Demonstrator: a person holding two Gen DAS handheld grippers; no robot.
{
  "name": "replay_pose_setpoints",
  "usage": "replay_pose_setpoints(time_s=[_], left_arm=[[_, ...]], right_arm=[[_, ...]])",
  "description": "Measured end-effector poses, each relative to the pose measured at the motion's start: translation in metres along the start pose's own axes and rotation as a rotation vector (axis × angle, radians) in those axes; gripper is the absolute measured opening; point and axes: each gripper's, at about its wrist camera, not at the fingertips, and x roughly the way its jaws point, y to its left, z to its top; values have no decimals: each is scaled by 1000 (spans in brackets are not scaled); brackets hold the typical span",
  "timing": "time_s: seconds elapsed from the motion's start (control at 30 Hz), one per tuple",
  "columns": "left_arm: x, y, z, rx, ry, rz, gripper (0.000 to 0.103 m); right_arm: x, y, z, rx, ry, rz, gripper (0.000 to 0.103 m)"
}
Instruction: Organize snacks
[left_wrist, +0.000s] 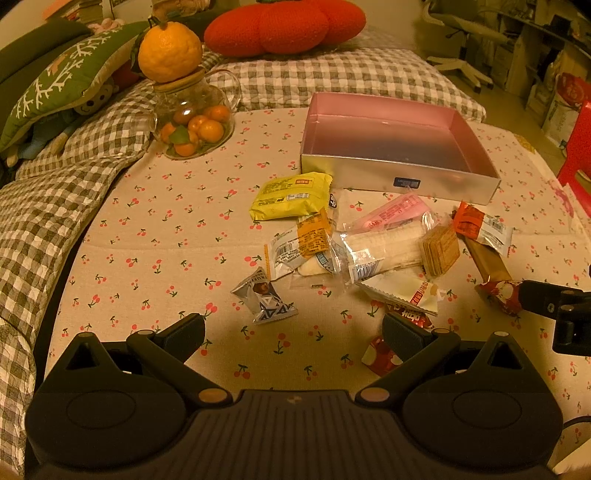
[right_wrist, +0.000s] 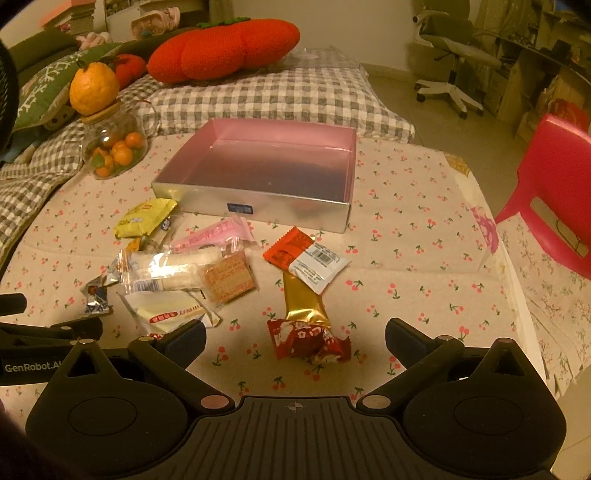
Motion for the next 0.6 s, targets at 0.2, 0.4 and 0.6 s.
replay_pose_setpoints(time_s=[0.2,0.4,0.6], left_arm=[[0,0,0,-1,0,-1,103],[0,-1,-1,1,-1,1,103],[0,-1,0,0,-1,1,103]], right_arm=[[0,0,0,1,1,2,103],[0,0,0,1,1,2,103],[0,0,0,1,1,2,103]])
